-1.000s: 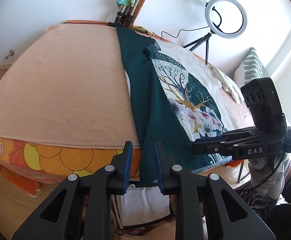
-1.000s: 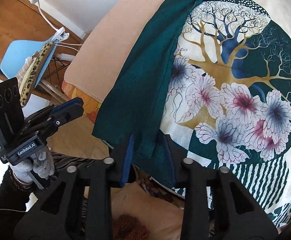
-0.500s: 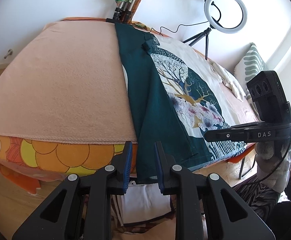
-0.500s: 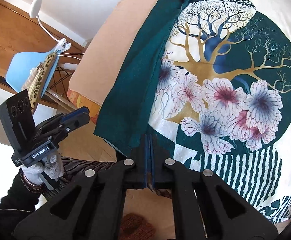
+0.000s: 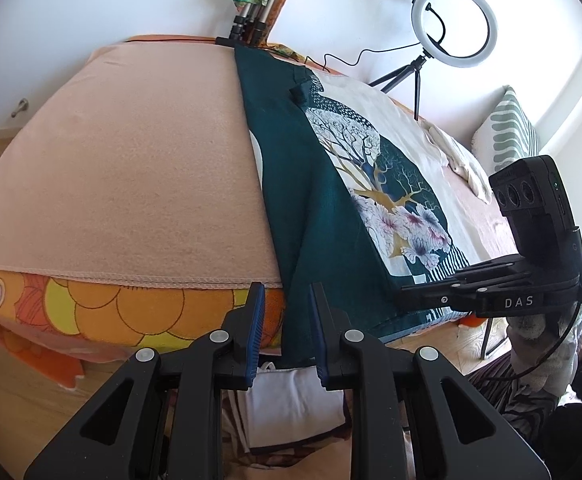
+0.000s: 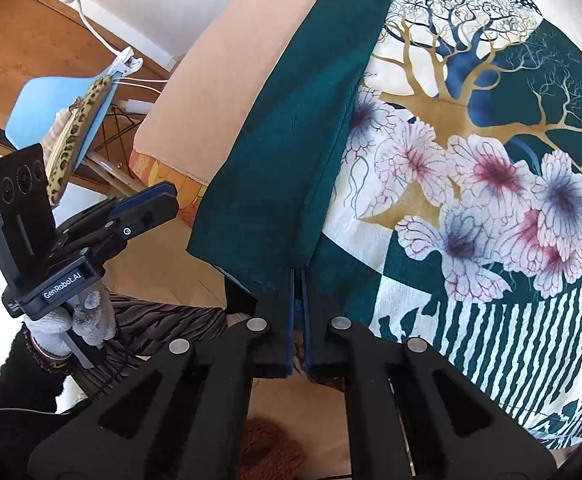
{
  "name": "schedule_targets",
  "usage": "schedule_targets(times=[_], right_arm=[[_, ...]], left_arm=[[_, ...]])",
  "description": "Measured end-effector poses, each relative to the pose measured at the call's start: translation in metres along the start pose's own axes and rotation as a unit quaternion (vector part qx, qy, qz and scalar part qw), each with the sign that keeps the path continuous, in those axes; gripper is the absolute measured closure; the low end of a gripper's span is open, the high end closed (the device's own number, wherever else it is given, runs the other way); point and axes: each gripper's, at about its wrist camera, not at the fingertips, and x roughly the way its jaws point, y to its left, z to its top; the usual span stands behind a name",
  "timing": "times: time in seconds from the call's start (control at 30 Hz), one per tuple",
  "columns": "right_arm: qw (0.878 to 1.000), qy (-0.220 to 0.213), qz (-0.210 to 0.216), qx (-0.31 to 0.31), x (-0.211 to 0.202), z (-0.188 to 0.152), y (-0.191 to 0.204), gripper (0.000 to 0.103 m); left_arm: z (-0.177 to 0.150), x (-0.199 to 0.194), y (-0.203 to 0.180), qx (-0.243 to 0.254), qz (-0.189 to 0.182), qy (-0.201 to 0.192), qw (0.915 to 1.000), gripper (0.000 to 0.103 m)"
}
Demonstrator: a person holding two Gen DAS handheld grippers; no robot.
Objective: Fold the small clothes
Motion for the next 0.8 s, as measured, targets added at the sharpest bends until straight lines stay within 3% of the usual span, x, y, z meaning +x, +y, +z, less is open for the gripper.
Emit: schedule_targets(times=[0.1,0.33,0.47,0.6,0.67,0.8], right_arm=[[1.0,-0.003,0.0,0.009,-0.005,-0.003,-0.009,0.097],[1.0,-0.019,-0.014,-0.016,-0.028,-0.015,-0.015,0.092],[0.997,-0.076,-0.018,-0.006,-0.066,-0.024,-0.033,0.066],[0.989,-0.142,-0.04,-0.002,-0.112,-0.034,-0.05,0.061],[0.985,-0.166,-0.045,0.006,-0.132,-0.04,-0.062,0.052],[0.977,-0.205,-0.054,0.02,-0.171,-0.05,-0.086,0.051]], left_arm=[[-0.001,0.005,0.001,-0.005,-0.003,0.012,0.9999,0.074],[-0.001,0.007,-0.01,0.014,0.009,0.007,0.9998,0.074],[0.001,0.01,-0.026,0.034,0.004,0.002,0.9994,0.074],[-0.002,0.018,-0.059,0.083,0.004,-0.001,0.9965,0.074],[-0.004,0.021,-0.079,0.112,0.002,-0.005,0.9936,0.074],[-0.007,0.03,-0.121,0.146,-0.024,-0.008,0.9889,0.074]])
